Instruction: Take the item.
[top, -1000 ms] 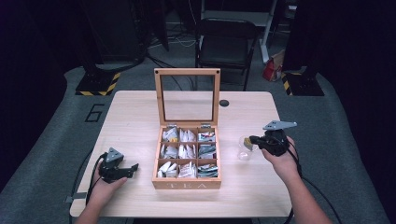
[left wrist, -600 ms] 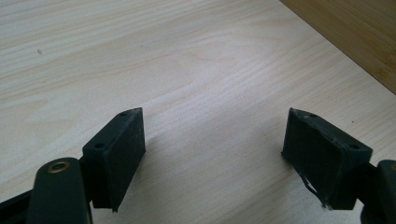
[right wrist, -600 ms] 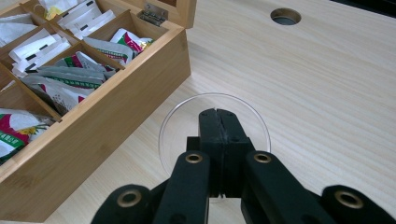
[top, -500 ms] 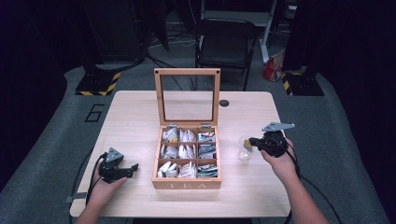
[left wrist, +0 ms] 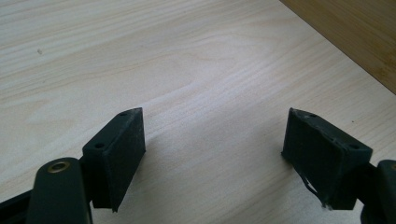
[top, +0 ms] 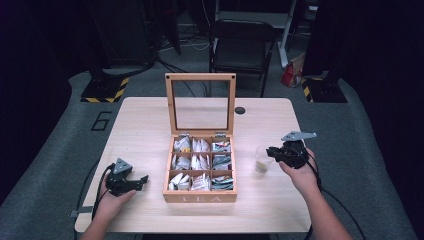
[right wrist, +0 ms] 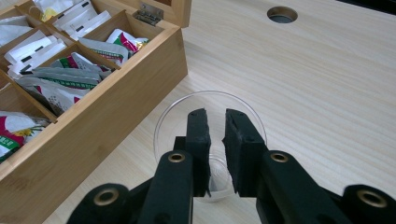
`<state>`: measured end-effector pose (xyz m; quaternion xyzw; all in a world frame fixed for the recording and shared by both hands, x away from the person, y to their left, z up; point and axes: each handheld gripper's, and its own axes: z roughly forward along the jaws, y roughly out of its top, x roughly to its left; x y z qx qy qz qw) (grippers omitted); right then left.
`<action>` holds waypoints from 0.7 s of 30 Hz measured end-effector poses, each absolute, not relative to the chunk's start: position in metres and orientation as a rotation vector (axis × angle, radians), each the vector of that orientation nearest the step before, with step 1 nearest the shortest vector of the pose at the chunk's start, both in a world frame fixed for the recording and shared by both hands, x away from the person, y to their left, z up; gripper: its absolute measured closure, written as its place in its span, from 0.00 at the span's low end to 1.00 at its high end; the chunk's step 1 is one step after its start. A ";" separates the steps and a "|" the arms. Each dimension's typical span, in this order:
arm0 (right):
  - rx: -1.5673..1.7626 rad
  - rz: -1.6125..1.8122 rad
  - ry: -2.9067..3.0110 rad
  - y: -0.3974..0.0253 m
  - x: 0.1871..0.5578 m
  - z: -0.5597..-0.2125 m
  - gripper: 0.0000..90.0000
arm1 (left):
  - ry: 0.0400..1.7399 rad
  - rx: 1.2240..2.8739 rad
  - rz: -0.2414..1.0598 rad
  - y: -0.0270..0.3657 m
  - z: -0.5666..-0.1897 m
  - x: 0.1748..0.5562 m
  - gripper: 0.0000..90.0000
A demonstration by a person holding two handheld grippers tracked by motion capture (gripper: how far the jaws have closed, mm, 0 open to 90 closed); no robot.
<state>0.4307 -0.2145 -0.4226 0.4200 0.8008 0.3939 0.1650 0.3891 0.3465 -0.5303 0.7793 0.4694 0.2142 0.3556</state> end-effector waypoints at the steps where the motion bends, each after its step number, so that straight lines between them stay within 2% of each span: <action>1: 1.197 1.122 2.282 -0.215 0.431 -0.423 0.88 | 1.212 2.014 0.554 0.347 -0.530 0.389 0.23; 21: 1.093 1.191 2.289 -0.199 0.411 -0.406 0.72 | 1.213 2.013 0.553 0.346 -0.530 0.389 0.23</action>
